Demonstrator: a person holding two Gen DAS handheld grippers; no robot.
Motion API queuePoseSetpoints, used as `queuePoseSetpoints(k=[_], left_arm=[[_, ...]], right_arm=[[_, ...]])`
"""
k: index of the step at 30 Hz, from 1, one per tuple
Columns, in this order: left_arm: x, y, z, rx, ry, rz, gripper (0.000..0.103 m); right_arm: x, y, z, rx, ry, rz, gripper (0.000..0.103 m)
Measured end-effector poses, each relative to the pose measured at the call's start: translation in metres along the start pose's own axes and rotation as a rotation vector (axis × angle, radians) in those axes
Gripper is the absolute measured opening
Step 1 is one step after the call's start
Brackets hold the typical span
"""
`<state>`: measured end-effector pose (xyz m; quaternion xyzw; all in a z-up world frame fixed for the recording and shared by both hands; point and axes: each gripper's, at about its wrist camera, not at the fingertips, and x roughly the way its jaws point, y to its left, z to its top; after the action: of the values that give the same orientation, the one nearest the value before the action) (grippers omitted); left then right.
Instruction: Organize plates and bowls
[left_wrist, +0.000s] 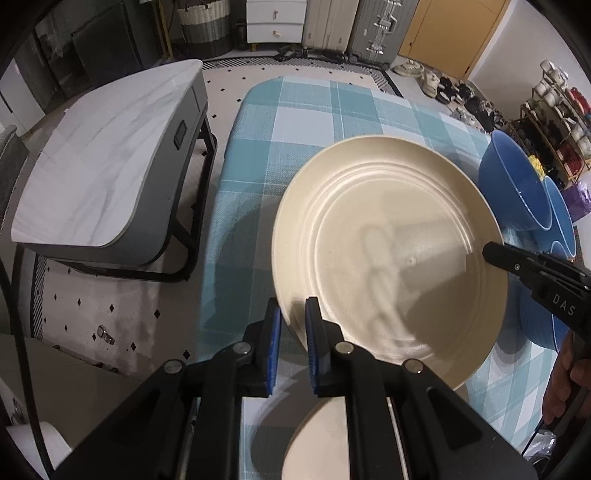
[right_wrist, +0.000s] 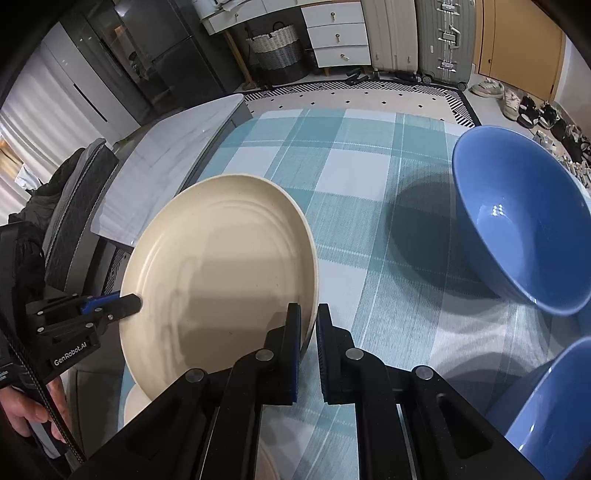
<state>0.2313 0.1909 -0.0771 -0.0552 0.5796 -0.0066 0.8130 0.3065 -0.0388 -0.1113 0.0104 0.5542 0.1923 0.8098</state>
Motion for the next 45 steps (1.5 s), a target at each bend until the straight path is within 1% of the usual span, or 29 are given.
queuePoseSetpoints(k=[7,10,13,16,18,23,28,32,36,40,45], left_arm=[[-0.014,0.004,-0.027,-0.021,-0.008,0.0,0.01],[-0.021,0.005,-0.041,-0.029,-0.014,0.005,0.01],[-0.03,0.006,-0.056,-0.03,-0.025,0.007,0.01],[-0.039,0.005,-0.068,-0.022,-0.034,0.016,0.01],[-0.046,0.005,-0.077,-0.02,-0.045,0.017,0.01],[-0.052,0.007,-0.102,-0.025,-0.055,-0.003,0.01],[-0.042,0.009,-0.12,-0.043,-0.039,-0.016,0.01],[-0.037,0.002,-0.137,-0.019,-0.049,0.022,0.01],[-0.033,-0.005,-0.15,0.013,-0.059,0.057,0.01],[-0.027,-0.009,-0.158,0.027,-0.056,0.07,0.01],[-0.023,-0.012,-0.165,0.047,-0.057,0.081,0.01]], right_arm=[[-0.012,0.008,-0.024,0.016,-0.008,0.039,0.008],[-0.02,0.015,-0.039,0.0,-0.012,0.041,0.008],[-0.025,0.021,-0.052,-0.005,-0.014,0.046,0.008],[-0.032,0.022,-0.067,0.023,-0.016,0.071,0.008],[-0.035,0.026,-0.075,0.02,-0.018,0.075,0.008],[-0.043,0.031,-0.097,0.019,-0.022,0.089,0.008],[-0.041,0.034,-0.119,0.012,-0.016,0.084,0.008],[-0.032,0.034,-0.134,0.001,0.004,0.074,0.008],[-0.027,0.037,-0.148,-0.029,0.007,0.045,0.008],[-0.028,0.04,-0.158,-0.065,-0.011,0.008,0.008],[-0.025,0.042,-0.167,-0.105,-0.008,-0.026,0.009]])
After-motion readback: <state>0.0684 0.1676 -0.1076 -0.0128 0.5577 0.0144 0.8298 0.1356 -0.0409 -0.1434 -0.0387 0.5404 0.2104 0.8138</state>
